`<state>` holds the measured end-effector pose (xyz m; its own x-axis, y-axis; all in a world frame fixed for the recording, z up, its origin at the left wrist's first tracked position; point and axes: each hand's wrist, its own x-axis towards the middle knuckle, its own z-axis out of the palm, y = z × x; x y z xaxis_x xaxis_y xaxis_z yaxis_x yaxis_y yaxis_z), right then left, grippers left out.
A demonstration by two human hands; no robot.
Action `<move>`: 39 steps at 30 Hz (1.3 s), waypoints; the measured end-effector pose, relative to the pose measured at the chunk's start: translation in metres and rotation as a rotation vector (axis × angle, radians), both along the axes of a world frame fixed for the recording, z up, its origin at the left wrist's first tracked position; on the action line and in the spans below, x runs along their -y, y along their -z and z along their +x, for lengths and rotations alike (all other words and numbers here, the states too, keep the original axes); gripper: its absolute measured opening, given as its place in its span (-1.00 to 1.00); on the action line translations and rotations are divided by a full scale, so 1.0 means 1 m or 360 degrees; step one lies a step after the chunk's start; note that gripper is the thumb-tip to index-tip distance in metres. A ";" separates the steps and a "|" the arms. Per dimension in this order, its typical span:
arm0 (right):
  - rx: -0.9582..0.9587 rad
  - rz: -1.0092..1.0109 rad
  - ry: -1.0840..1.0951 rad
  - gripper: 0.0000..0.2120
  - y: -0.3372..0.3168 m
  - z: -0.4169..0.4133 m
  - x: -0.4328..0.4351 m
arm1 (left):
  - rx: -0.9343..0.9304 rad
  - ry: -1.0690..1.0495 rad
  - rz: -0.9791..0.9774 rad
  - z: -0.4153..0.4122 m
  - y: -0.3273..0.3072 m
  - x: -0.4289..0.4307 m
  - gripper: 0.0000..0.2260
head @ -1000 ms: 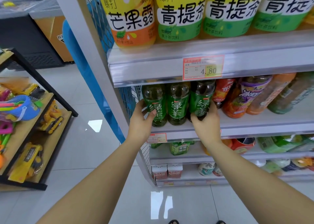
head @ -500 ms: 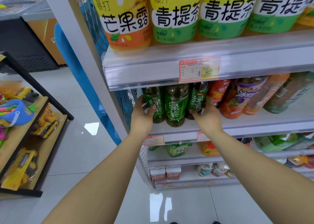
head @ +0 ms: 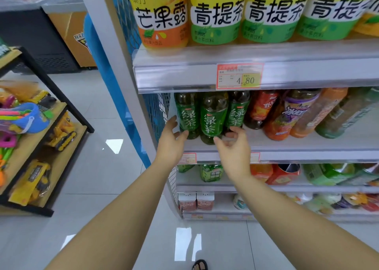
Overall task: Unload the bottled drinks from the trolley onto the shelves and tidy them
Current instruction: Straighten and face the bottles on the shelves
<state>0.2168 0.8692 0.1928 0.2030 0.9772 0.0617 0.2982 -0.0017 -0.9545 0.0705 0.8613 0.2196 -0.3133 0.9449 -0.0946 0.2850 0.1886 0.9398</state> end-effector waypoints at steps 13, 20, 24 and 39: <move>-0.0059 0.0017 -0.0054 -0.60 0.011 -0.031 -0.027 | -0.0024 0.0197 -0.0064 -0.004 -0.006 0.005 -0.49; -0.0028 0.0104 -0.0111 -0.53 0.015 -0.030 -0.029 | -0.0035 0.0239 -0.0063 -0.008 -0.003 0.005 -0.48; 0.0514 0.0436 -0.0331 -0.46 0.020 -0.013 0.005 | -0.0030 0.0272 -0.0069 -0.010 -0.003 0.005 -0.46; 0.1602 0.0344 -0.0569 -0.39 0.033 -0.007 -0.021 | 0.0043 0.0262 -0.0050 -0.002 -0.006 0.001 -0.47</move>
